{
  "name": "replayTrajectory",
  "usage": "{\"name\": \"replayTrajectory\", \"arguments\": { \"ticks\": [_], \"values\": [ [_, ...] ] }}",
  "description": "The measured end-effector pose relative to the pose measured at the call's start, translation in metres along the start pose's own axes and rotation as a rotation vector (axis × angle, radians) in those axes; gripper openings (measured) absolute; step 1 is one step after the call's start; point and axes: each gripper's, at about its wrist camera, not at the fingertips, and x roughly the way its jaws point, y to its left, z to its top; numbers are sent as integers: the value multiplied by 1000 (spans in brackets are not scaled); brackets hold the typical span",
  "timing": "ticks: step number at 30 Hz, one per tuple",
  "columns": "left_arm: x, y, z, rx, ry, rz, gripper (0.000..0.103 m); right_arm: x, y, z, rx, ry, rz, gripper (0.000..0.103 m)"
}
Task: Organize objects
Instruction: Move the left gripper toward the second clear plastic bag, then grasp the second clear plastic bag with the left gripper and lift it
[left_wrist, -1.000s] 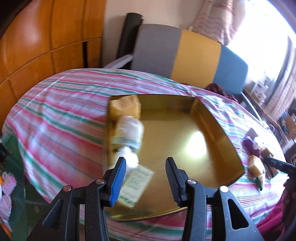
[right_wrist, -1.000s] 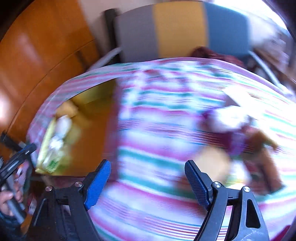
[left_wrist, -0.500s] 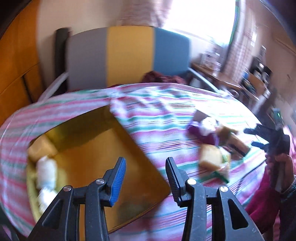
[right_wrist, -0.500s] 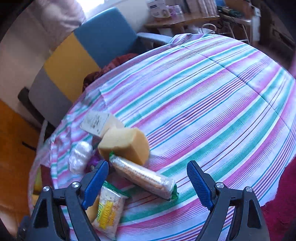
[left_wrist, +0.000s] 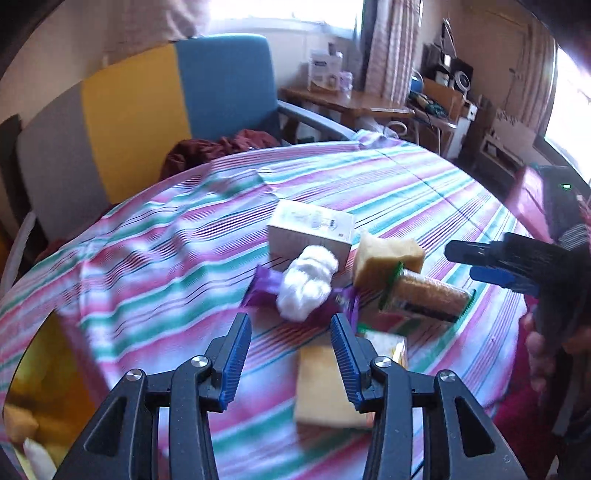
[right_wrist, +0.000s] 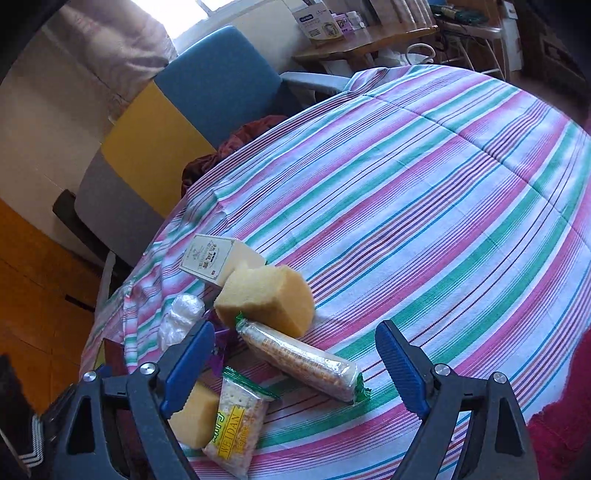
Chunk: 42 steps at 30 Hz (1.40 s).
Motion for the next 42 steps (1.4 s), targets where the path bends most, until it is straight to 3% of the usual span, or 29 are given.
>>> {"name": "replayTrajectory", "arguments": {
  "ticks": [6, 12, 14, 15, 20, 28, 35, 38, 42],
  "values": [
    [48, -7, 25, 14, 79, -8, 47, 0, -4, 1, 27, 5, 28, 90],
    [91, -16, 37, 56, 135, -28, 56, 7, -1, 0, 21, 34, 49, 91],
    [98, -15, 35, 53, 142, -14, 35, 8, -1, 0, 23, 35, 53, 91],
    [97, -12, 33, 31, 133, -10, 35, 8, -1, 0, 22, 31, 51, 91],
    [55, 7, 16, -60, 48, -32, 35, 8, 2, 0, 4, 28, 53, 91],
    [-8, 23, -34, -126, -1, -35, 35, 4, 1, 1, 1, -5, 30, 90],
    [-50, 37, -80, -177, -12, -38, 35, -3, 21, -5, -116, -37, 18, 88],
    [-62, 43, -95, -204, -16, -42, 35, 3, 31, -10, -189, -28, -61, 88],
    [-76, 48, -110, -242, -30, -61, 35, 22, 29, -12, -225, 47, -148, 88]
  ]
}}
